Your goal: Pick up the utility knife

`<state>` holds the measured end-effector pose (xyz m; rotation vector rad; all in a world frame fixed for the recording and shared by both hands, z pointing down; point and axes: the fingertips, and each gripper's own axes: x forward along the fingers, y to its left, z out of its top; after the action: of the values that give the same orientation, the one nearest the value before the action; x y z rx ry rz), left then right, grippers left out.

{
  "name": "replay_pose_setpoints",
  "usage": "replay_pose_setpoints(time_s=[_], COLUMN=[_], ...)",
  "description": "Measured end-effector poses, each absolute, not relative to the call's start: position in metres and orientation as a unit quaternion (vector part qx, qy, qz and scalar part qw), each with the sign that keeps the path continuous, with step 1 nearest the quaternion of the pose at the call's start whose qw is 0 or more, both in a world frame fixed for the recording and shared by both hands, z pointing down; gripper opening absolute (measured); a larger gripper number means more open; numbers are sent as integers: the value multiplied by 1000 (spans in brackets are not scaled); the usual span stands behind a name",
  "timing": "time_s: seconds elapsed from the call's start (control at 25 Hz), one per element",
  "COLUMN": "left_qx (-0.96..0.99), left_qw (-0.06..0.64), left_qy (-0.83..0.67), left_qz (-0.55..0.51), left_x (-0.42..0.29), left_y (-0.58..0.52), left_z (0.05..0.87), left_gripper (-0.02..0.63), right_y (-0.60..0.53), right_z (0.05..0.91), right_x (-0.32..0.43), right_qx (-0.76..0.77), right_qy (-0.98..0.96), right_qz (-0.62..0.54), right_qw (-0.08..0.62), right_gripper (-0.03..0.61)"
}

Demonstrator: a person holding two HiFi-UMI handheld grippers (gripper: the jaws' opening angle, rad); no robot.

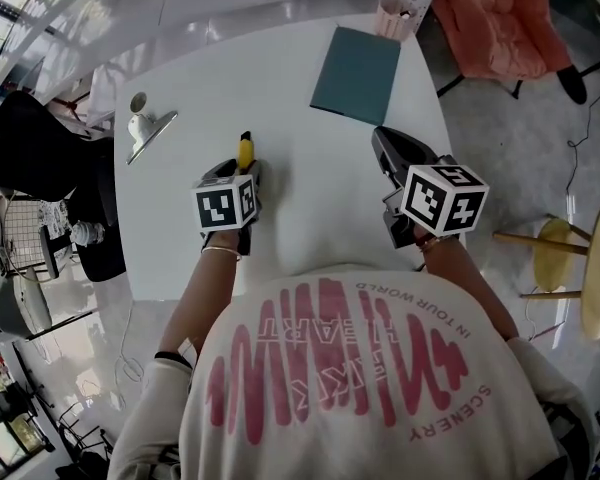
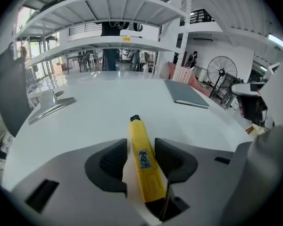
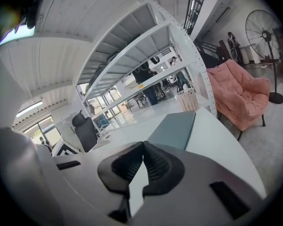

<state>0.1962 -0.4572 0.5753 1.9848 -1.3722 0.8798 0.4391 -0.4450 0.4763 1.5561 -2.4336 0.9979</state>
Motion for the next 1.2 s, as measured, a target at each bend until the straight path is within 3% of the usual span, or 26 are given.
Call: replay_pose_setpoints(time_s=[0.88, 1.2], left_qx=[751, 753], left_qw=[292, 279], left_qy=[-428, -418], left_qz=[410, 424], left_x=[200, 203], left_y=[-457, -456], left_z=[580, 580], left_gripper=[186, 144], right_y=[-443, -445], right_z=[485, 484], right_x=[438, 441], right_qx=[504, 504], right_qy=[-796, -794], right_qz=[332, 337], right_qw=[49, 41], right_gripper=[15, 15])
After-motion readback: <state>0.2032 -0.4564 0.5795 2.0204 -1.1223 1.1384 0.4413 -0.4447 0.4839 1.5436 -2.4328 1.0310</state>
